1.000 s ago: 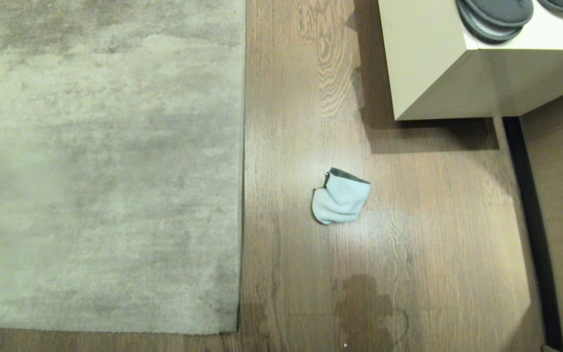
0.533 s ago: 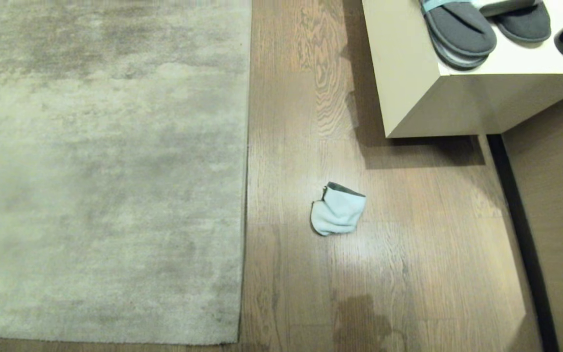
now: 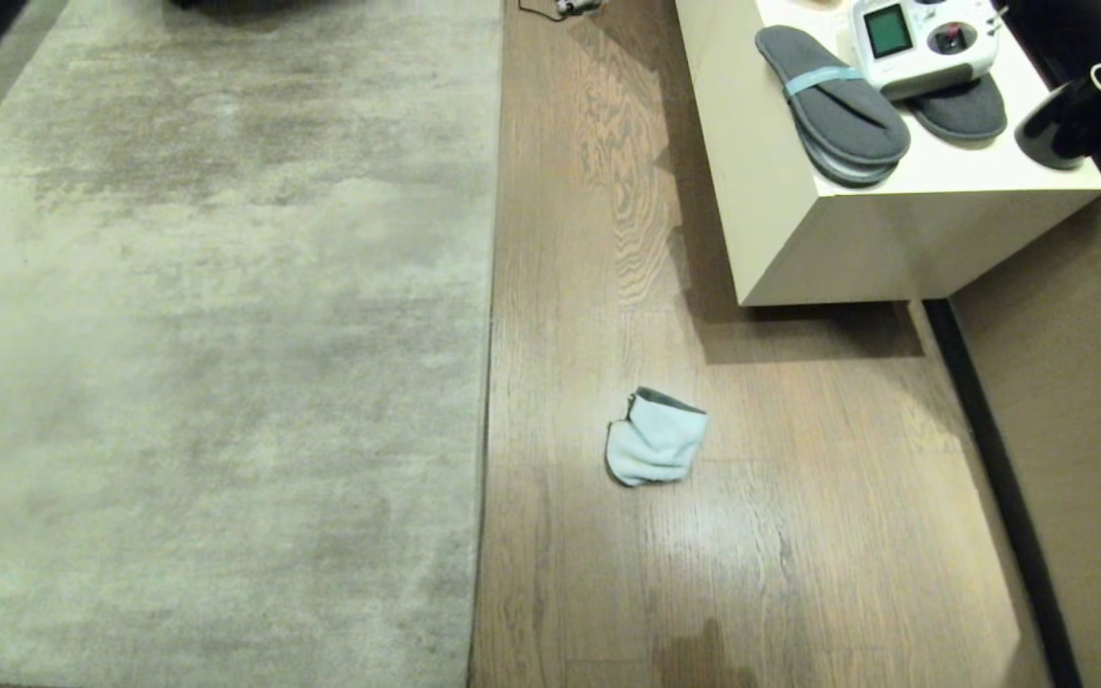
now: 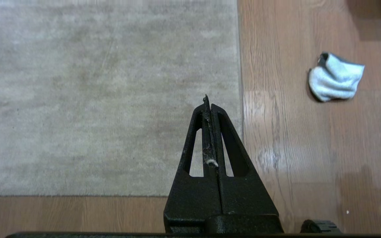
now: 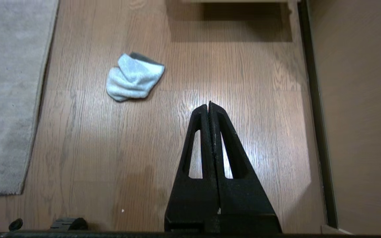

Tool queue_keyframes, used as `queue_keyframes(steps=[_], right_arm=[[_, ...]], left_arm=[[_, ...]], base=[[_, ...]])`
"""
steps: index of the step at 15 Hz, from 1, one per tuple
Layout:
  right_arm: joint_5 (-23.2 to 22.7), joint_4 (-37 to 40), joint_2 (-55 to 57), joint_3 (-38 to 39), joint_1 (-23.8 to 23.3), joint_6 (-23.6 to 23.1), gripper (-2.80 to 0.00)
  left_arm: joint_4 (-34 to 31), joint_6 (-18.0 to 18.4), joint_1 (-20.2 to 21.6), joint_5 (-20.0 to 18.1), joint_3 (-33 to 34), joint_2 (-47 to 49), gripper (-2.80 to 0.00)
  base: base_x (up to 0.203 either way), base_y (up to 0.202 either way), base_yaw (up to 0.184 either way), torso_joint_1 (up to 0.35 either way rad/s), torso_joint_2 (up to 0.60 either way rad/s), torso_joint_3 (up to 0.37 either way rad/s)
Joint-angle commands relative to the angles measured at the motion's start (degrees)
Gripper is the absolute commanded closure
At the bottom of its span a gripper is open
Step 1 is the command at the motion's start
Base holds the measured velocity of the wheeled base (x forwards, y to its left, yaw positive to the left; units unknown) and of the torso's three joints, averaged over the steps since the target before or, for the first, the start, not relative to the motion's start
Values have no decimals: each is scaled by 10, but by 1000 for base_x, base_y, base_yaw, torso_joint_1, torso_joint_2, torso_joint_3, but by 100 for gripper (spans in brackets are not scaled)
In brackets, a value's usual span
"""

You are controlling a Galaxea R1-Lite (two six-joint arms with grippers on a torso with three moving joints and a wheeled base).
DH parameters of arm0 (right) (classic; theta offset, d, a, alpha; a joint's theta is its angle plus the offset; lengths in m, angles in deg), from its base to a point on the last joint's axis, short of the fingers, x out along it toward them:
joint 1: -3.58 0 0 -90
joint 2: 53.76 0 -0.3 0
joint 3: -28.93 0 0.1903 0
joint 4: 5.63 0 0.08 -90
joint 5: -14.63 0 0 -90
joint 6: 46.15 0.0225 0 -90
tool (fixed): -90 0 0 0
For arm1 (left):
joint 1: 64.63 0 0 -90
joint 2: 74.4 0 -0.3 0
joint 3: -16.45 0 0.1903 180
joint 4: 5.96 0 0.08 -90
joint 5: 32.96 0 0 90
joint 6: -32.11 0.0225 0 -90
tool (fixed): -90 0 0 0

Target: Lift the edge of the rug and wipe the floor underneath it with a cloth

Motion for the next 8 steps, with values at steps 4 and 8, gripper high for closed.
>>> queue_keyframes(steps=[4,8], right_arm=[[0,0,1,0,0,0,0],[0,0,1,0,0,0,0]], left_arm=[[0,0,0,0,0,0,0],[1,0,0,1,0,0,0]], base=[[0,0,0,3,3,202],[0,0,0,4,2,201]])
